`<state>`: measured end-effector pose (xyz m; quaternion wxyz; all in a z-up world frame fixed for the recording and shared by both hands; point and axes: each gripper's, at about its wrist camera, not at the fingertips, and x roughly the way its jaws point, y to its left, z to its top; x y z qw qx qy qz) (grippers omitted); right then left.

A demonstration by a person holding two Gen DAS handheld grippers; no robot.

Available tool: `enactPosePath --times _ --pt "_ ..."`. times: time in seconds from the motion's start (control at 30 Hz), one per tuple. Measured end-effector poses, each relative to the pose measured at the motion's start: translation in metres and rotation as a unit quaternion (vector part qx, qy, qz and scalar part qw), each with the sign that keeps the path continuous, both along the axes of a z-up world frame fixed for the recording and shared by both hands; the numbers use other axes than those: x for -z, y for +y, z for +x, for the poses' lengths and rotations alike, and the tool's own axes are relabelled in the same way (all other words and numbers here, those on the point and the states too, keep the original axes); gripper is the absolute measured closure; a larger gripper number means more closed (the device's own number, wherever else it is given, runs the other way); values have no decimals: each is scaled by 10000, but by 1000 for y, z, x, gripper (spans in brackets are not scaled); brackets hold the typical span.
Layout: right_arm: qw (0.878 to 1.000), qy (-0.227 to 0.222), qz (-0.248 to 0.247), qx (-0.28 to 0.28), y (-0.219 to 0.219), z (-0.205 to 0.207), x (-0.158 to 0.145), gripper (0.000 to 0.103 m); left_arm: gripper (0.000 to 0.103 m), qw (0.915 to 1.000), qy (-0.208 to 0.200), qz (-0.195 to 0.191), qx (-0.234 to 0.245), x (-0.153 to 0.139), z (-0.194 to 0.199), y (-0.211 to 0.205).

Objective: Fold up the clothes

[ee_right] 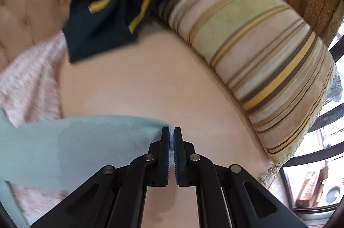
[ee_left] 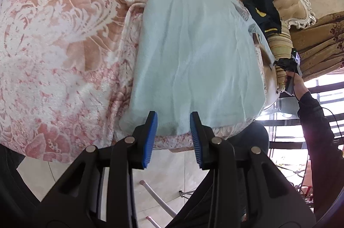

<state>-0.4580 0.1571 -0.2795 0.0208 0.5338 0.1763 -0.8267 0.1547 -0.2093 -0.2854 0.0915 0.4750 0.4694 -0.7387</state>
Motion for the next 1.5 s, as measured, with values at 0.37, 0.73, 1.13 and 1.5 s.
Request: enactPosePath --times 0.37,0.73,1.13,1.5 --pt "9913 933 -567 738 43 63 -71 15 68 9990 181 155 369 2 -10 18" --pt "8699 -984 -4803 535 3 376 -63 15 68 9976 518 414 186 -4 5 18" --pt "8516 -1808 -4813 1026 -5 396 -15 49 68 9969 654 442 16 -12 7 14" --pt "8162 -1855 -5427 695 -31 399 -5 96 68 9969 621 380 287 -11 -6 29"
